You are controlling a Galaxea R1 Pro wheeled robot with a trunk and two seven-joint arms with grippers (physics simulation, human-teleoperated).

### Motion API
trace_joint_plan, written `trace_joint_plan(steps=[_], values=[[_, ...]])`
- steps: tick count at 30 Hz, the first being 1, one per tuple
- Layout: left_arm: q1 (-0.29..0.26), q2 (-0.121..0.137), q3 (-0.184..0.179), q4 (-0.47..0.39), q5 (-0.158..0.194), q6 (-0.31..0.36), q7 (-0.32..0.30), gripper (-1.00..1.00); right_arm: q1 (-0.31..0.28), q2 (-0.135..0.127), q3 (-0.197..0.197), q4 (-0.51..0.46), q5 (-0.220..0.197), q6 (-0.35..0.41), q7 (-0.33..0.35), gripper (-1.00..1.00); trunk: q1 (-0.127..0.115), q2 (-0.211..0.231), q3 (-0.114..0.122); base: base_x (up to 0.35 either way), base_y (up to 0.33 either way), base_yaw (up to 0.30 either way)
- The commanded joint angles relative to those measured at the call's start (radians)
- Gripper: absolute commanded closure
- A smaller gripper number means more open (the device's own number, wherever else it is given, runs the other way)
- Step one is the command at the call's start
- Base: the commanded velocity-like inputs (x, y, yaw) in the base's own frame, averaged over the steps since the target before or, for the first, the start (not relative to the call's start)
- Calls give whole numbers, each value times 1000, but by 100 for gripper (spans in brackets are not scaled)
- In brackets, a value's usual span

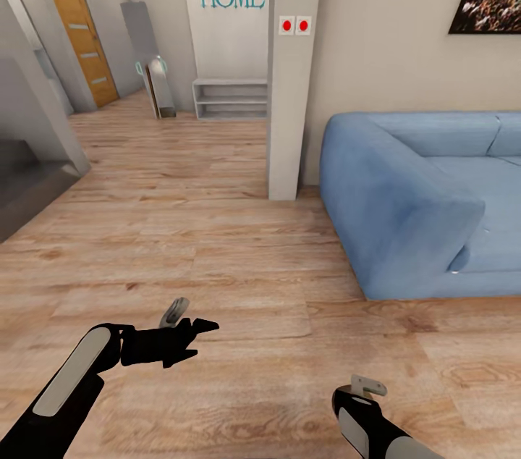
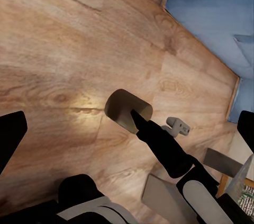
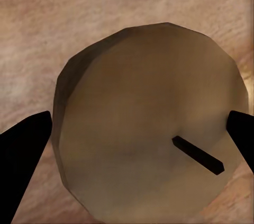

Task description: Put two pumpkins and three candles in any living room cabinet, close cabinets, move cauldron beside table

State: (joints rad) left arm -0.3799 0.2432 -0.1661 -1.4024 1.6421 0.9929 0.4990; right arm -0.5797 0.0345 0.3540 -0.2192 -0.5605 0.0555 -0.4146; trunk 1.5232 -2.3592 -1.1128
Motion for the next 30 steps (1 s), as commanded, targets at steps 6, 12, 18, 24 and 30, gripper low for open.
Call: trace_joint_plan(steps=[6, 12, 18, 24, 30], values=[[-1, 1, -1, 0, 10, 0, 10, -100, 0, -1, 8, -2, -6, 5, -7, 100, -23, 42, 18, 0, 0, 0], [-1, 1, -3, 0, 10, 0, 10, -100, 0, -1, 8, -2, -6, -8, -8, 100, -46, 84, 37, 0, 0, 0], [-1, 1, -3, 0, 11, 0, 10, -100, 0, -1, 8, -2, -6, -11, -9, 100, -69, 126, 56, 0, 0, 0], [-1, 2, -3, 0, 10, -1, 10, -100, -1, -1, 8, -2, -6, -11, -10, 100, -92, 168, 74, 0, 0, 0], [-1, 2, -2, 0, 10, -2, 10, -100, 0, -1, 8, -2, -6, -11, -10, 100, -115, 210, 93, 0, 0, 0]])
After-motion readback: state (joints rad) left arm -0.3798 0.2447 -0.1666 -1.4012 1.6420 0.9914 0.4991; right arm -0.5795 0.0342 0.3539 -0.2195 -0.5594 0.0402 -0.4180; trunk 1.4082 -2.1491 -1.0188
